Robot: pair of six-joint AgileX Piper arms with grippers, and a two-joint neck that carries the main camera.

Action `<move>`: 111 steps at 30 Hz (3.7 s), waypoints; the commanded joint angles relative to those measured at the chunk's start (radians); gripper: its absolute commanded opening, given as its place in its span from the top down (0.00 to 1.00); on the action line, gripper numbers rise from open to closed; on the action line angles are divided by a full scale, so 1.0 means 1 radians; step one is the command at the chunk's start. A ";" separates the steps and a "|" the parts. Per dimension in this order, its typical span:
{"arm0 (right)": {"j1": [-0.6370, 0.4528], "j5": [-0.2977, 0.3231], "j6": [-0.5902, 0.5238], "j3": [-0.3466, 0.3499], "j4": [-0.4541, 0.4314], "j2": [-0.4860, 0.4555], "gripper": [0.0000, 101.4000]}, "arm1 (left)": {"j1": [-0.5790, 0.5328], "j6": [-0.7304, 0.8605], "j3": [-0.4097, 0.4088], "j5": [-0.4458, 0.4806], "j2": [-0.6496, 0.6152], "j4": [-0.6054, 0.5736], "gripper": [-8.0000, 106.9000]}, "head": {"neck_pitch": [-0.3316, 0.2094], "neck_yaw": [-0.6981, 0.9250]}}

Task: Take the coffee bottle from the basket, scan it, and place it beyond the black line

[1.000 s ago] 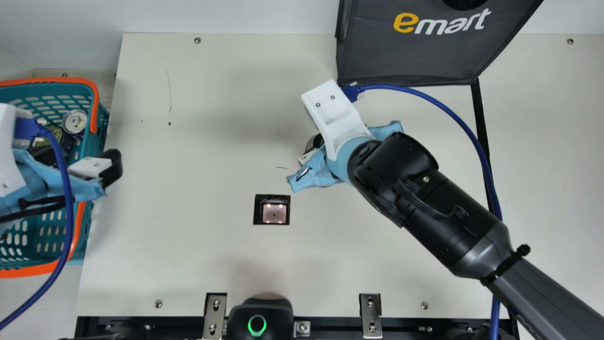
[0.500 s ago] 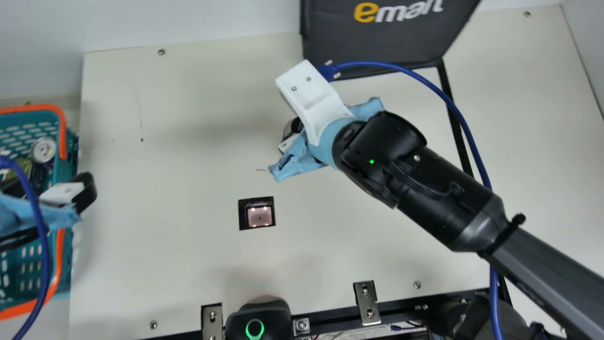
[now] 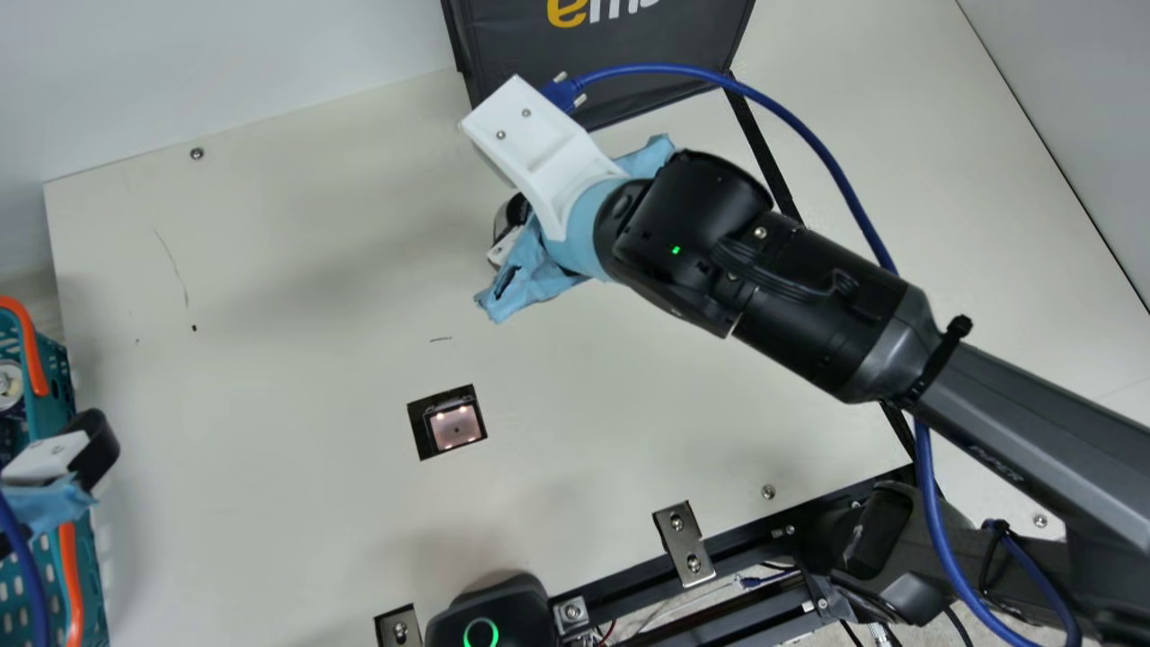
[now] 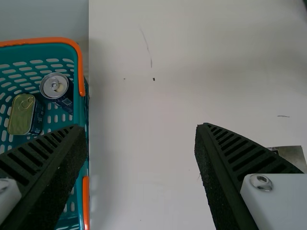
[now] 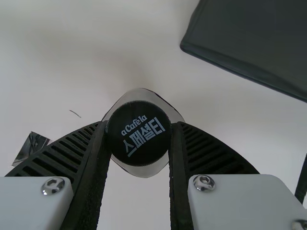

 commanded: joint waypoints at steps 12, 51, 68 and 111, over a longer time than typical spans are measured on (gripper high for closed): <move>-0.079 0.007 -0.018 0.032 0.010 -0.052 1.00 | 0.000 0.000 0.000 0.000 0.000 0.000 0.15 | -0.026 -0.002; -0.459 -0.008 -0.098 0.084 0.069 -0.120 1.00 | 0.000 0.000 0.000 0.000 0.000 0.000 0.15 | -0.026 -0.002; -0.656 -0.019 -0.178 0.079 0.108 -0.107 1.00 | 0.000 0.000 0.000 0.000 0.000 0.000 0.15 | -0.026 -0.002; -0.967 -0.036 -0.268 -0.019 0.166 0.023 1.00 | 0.000 0.000 0.000 0.000 0.000 0.000 0.15 | -0.026 -0.002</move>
